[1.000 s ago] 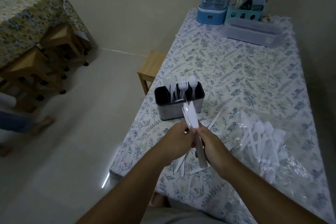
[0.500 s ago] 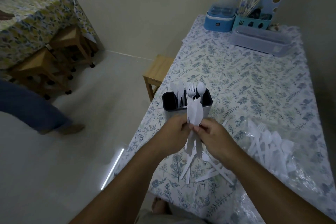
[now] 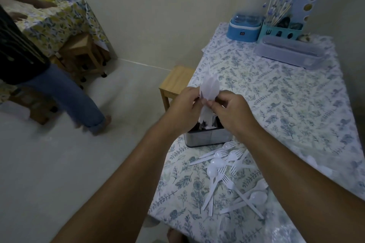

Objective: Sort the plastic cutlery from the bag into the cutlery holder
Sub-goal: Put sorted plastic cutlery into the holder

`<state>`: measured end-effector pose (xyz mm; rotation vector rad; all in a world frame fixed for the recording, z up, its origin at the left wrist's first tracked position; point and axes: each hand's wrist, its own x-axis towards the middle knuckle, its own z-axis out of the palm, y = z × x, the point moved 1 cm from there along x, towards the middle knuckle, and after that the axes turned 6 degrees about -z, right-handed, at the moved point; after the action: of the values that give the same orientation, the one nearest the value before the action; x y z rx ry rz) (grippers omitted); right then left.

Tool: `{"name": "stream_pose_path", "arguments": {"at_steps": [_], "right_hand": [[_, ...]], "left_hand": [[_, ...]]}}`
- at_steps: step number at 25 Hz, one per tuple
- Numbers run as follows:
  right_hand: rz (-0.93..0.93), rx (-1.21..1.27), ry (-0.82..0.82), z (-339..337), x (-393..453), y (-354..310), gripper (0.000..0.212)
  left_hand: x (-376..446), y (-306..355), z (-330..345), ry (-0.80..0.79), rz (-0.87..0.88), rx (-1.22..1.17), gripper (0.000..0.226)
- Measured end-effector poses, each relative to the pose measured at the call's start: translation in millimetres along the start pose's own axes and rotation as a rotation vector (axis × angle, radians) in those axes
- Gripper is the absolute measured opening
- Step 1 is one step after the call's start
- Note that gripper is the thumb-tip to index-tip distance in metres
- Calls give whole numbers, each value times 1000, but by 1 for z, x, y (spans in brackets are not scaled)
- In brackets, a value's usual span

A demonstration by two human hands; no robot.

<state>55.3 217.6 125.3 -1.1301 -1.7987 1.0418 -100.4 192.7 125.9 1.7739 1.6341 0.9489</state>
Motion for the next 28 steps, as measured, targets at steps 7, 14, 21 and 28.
{"name": "stream_pose_path", "arguments": {"at_steps": [7, 14, 21, 28], "right_hand": [[-20, -7, 39, 17, 6, 36, 7], [43, -322, -195, 16, 2, 52, 18], [114, -322, -248, 1, -2, 36, 33], [224, -151, -40, -9, -37, 36, 30]], "left_hand": [[-4, -39, 28, 112, -46, -98, 19], [-16, -52, 43, -52, -230, 67, 22], [-17, -41, 33, -31, -276, 212, 17], [-53, -13, 38, 129, -255, 188, 30]]}}
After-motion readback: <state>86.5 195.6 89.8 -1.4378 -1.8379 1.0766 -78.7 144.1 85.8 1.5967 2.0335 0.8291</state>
